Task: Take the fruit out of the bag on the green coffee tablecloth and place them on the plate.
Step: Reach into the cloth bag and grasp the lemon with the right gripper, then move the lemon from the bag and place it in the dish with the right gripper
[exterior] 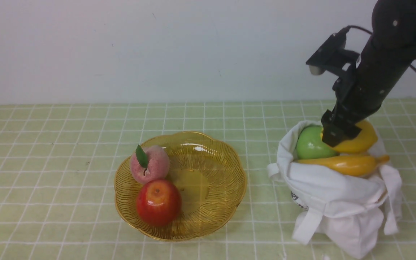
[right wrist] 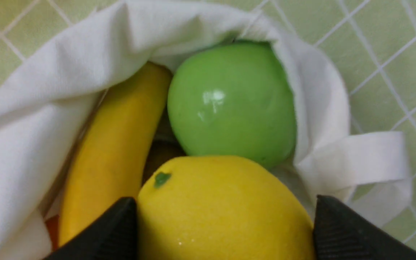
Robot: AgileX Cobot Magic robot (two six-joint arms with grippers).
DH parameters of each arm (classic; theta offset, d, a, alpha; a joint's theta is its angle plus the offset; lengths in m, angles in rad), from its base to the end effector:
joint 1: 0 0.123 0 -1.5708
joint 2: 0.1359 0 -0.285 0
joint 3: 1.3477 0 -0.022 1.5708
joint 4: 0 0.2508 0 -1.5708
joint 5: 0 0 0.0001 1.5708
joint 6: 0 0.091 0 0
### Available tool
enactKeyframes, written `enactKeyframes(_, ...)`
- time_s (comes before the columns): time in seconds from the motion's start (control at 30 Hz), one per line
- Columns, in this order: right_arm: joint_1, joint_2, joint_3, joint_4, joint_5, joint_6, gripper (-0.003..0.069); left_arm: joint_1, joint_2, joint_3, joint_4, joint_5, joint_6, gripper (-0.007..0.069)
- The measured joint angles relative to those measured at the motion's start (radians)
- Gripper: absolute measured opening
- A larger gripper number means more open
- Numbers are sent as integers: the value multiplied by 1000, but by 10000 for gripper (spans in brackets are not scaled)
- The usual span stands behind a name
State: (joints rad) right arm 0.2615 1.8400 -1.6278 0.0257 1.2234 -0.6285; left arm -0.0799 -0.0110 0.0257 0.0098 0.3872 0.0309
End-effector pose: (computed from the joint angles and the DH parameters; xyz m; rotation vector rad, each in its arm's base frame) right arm 0.3703 0.1014 0.2867 -1.2482 2.6379 -0.0234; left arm 0.0521 -0.0038 0.1704 0.1104 1.8823 -0.0238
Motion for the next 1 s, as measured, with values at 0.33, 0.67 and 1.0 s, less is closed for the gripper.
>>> enactKeyframes(0.33, 174, -47, -143, 436, 12, 9, 559, 0, 0, 0, 0, 0, 0, -8)
enactKeyframes(0.67, 337, 194, -146, 413, -134, 152, 559, 0, 0, 0, 0, 0, 0, -8)
enactKeyframes(1.0, 361, 359, -146, 392, -177, 277, 592, 0, 0, 0, 0, 0, 0, -8)
